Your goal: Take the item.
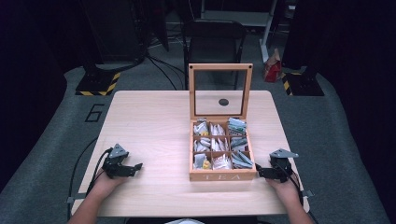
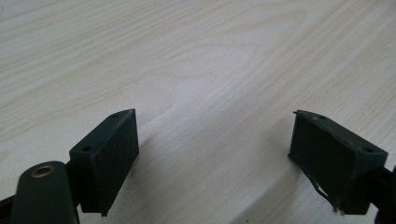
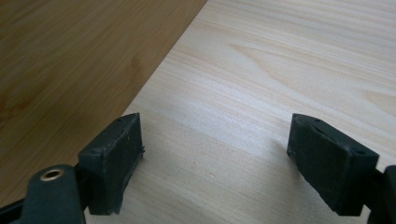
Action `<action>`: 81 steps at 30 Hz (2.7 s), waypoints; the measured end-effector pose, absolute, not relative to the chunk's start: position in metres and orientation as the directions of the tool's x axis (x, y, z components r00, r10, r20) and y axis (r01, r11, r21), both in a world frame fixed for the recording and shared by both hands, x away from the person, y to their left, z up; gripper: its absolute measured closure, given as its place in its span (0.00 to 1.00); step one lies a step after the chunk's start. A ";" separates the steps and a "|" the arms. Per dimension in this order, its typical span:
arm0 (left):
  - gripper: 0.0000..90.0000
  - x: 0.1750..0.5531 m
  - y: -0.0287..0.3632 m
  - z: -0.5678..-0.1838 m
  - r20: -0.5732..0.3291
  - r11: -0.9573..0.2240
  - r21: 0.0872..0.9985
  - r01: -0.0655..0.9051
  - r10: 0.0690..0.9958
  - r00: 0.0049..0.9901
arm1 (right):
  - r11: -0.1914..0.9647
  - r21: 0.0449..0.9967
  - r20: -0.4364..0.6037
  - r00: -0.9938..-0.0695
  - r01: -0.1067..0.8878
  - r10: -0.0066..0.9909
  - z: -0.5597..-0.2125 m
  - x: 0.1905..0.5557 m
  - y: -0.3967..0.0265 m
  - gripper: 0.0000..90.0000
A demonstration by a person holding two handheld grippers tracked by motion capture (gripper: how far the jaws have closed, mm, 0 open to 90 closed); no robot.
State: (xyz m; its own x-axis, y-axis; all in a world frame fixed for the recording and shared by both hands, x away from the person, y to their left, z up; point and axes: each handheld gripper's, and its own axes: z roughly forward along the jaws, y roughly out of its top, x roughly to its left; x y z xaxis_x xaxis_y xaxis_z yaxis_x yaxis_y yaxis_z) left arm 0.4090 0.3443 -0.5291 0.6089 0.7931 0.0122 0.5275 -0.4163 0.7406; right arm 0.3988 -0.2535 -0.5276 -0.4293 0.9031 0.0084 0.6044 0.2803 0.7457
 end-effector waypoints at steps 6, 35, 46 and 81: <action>0.17 0.409 0.344 -0.529 0.014 -0.418 0.740 0.527 0.792 0.610 | 0.293 0.741 0.003 -0.439 0.605 0.899 -0.528 0.399 -0.254 0.16; 0.17 0.409 0.344 -0.529 0.011 -0.416 0.741 0.528 0.793 0.609 | 0.302 0.744 0.005 -0.456 0.596 0.890 -0.525 0.397 -0.254 0.29; 0.17 0.409 0.344 -0.530 0.017 -0.411 0.749 0.519 0.796 0.605 | 0.325 0.739 0.019 -0.501 0.590 0.865 -0.507 0.394 -0.252 0.40; 0.17 0.409 0.344 -0.530 0.018 -0.412 0.749 0.519 0.796 0.606 | 0.336 0.805 0.009 -0.576 0.489 0.817 -0.444 0.378 -0.236 0.59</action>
State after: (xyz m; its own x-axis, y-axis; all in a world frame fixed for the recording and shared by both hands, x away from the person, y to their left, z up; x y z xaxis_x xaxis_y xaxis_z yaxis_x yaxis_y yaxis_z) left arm 0.4089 0.3439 -0.5301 0.6055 0.7956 0.0175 0.5194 -0.4117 0.7488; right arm 0.3776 -0.2361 -0.4440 -0.5763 0.8172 0.0087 0.4889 0.3363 0.8049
